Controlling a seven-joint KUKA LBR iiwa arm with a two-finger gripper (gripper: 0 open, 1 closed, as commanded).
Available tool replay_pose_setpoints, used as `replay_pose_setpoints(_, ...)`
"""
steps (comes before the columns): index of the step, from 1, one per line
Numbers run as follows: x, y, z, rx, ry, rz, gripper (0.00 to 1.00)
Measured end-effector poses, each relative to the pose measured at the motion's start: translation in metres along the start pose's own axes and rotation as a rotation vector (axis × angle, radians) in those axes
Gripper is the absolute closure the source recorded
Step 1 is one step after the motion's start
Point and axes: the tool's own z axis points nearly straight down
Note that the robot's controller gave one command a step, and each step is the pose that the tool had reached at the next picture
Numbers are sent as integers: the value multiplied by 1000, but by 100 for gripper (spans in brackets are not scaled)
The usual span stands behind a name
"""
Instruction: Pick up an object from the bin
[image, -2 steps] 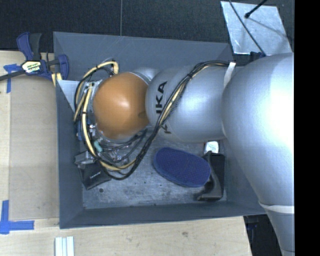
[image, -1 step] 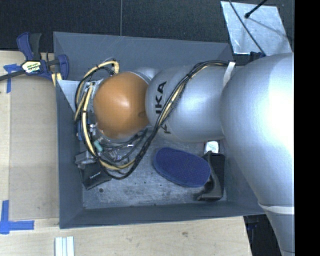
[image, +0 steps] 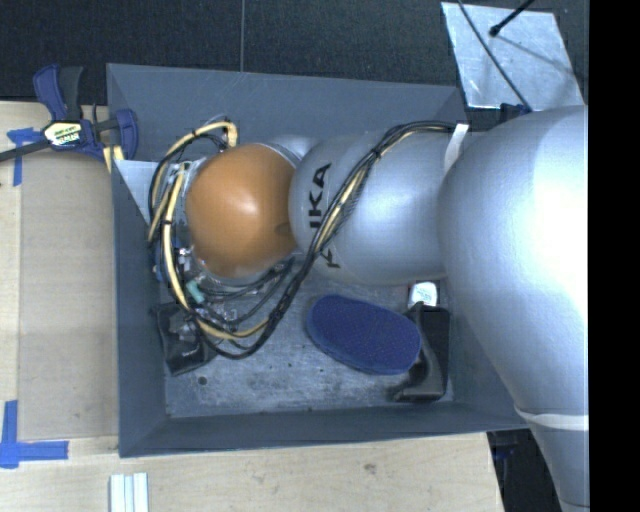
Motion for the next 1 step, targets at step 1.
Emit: replay_pose_setpoints(1, -1, -2, -43, 2, -2, 4, 100)
